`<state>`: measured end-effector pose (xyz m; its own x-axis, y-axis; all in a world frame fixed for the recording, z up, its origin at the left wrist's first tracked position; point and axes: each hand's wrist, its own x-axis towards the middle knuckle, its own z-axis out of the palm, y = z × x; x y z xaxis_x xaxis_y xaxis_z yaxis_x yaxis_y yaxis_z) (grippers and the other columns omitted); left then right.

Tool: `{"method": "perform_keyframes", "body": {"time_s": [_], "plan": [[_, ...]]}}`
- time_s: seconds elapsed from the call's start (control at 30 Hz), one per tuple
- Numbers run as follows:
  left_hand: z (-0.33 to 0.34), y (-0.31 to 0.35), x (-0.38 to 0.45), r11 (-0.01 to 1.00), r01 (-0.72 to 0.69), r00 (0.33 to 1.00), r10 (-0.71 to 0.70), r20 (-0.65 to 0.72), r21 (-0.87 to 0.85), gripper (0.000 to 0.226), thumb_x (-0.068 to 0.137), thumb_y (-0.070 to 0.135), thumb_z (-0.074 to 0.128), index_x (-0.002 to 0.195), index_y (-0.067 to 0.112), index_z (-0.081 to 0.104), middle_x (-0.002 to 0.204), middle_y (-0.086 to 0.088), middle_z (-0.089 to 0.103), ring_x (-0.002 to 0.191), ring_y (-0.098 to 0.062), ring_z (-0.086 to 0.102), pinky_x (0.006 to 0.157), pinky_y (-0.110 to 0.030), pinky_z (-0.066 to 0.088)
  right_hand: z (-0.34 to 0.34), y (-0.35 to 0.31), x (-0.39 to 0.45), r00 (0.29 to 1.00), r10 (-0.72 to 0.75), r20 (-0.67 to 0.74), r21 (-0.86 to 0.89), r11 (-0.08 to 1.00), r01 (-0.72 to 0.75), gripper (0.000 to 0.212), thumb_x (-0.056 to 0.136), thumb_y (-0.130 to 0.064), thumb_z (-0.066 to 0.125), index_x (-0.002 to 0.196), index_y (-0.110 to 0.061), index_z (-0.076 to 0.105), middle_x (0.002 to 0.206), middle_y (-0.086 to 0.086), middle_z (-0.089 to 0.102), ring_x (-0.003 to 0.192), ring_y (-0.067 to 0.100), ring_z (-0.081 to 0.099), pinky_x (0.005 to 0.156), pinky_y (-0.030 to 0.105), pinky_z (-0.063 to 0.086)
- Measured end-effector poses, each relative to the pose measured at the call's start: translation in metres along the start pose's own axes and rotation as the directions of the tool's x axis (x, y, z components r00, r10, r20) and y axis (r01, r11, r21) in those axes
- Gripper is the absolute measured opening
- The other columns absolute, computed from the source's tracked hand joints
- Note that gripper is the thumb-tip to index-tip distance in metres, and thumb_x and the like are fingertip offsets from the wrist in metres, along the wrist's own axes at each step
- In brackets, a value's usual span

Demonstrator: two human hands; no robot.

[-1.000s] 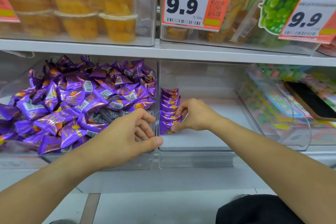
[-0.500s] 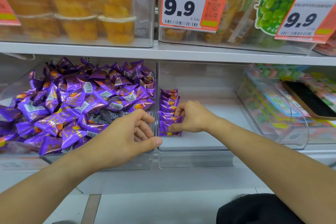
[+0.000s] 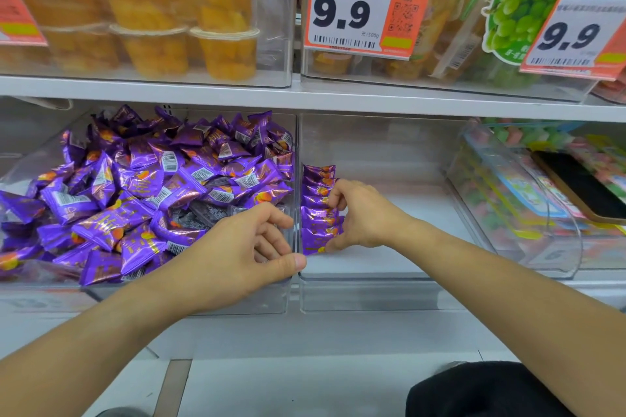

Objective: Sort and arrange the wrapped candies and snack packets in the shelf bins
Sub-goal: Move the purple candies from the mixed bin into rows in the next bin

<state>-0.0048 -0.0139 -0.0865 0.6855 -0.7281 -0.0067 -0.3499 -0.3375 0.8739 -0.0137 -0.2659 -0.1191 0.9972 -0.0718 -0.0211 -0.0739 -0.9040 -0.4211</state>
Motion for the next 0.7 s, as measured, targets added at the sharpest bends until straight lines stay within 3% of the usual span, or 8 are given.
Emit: {"method": "perform_keyframes", "body": {"time_s": [0.27,0.37,0.53,0.7], "plan": [[0.0004,0.0018,-0.0003,1.000,0.000,1.000,0.000,-0.001,0.000,0.052,0.066,0.051,0.074,0.109,0.030,0.053,0.089,0.011,0.069,0.074,-0.012,0.069,0.071,-0.027,0.054,0.0003,-0.0020,-0.0013,1.000,-0.011,-0.004,-0.042,0.999,0.011,0.053,0.051,-0.040,0.095,0.088,-0.022,0.063,0.094,-0.005,0.054,0.082,0.014,0.052,0.068,0.029,0.047],[0.0004,0.0027,0.0000,1.000,0.002,1.000,-0.002,-0.001,0.002,0.052,0.066,0.051,0.074,0.109,0.030,0.053,0.089,0.012,0.069,0.074,-0.011,0.069,0.071,-0.026,0.054,0.0021,-0.0040,-0.0023,0.998,-0.048,-0.029,-0.055,0.997,0.046,0.043,0.056,-0.032,0.092,0.086,-0.019,0.063,0.093,-0.004,0.053,0.079,0.014,0.051,0.063,0.024,0.042],[0.0011,0.0035,-0.0005,1.000,0.000,1.000,0.000,-0.004,0.006,0.050,0.068,0.048,0.075,0.110,0.029,0.053,0.090,0.011,0.069,0.074,-0.011,0.069,0.072,-0.027,0.056,0.0051,-0.0043,-0.0019,0.997,-0.073,-0.020,-0.114,0.991,0.070,0.060,0.062,-0.037,0.088,0.111,-0.018,0.060,0.102,-0.004,0.046,0.092,0.018,0.052,0.080,0.035,0.050],[0.0009,0.0021,-0.0006,1.000,-0.003,1.000,0.003,-0.007,0.002,0.047,0.072,0.044,0.077,0.109,0.029,0.053,0.088,0.012,0.069,0.073,-0.012,0.069,0.073,-0.029,0.056,0.0002,-0.0038,-0.0041,0.996,-0.086,-0.001,-0.142,0.986,0.085,0.064,0.063,-0.043,0.086,0.119,-0.019,0.065,0.108,-0.002,0.050,0.099,0.021,0.056,0.088,0.036,0.050]]}}
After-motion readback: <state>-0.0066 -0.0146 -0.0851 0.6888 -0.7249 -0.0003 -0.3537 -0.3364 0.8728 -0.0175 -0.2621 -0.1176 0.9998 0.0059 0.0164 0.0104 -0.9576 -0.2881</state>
